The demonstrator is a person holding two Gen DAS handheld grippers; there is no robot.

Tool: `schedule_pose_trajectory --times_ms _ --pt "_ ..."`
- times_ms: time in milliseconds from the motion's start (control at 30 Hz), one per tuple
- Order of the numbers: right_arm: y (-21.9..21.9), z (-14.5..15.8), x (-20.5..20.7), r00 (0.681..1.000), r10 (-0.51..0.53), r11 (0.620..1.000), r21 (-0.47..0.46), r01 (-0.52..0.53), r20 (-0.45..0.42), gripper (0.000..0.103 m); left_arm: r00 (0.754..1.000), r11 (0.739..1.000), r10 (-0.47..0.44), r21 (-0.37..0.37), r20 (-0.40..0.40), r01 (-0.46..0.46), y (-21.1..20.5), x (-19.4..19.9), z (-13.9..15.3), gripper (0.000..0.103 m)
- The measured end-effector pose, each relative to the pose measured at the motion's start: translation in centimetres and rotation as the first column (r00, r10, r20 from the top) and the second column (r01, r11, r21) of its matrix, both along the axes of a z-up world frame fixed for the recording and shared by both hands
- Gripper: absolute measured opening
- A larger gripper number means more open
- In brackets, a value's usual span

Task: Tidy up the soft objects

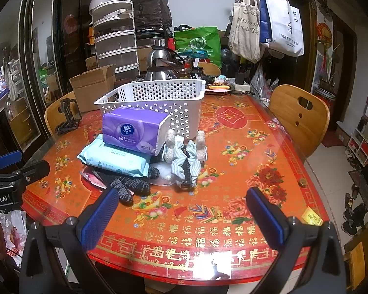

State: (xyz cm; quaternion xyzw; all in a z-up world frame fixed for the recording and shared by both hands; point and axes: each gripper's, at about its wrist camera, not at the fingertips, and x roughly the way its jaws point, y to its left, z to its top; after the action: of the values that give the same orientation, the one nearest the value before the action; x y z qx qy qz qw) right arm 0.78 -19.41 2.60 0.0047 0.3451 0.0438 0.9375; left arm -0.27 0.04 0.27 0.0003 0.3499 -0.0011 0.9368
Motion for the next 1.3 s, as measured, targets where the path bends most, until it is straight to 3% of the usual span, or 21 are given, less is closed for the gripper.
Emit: schedule_pose_trajectory --times_ms 1100,1300 --pt "0.0 -1.1 0.2 1.000 0.006 1.000 -0.006 -0.006 -0.011 0.103 1.000 1.000 -0.001 -0.006 -0.005 0.001 0.0 0.5 -0.6 0.103" --pt "0.2 -0.7 0.9 0.998 0.039 0.999 0.014 -0.040 0.046 0.103 0.998 1.000 -0.002 -0.005 0.067 0.002 0.4 1.6 -0.5 0.103"
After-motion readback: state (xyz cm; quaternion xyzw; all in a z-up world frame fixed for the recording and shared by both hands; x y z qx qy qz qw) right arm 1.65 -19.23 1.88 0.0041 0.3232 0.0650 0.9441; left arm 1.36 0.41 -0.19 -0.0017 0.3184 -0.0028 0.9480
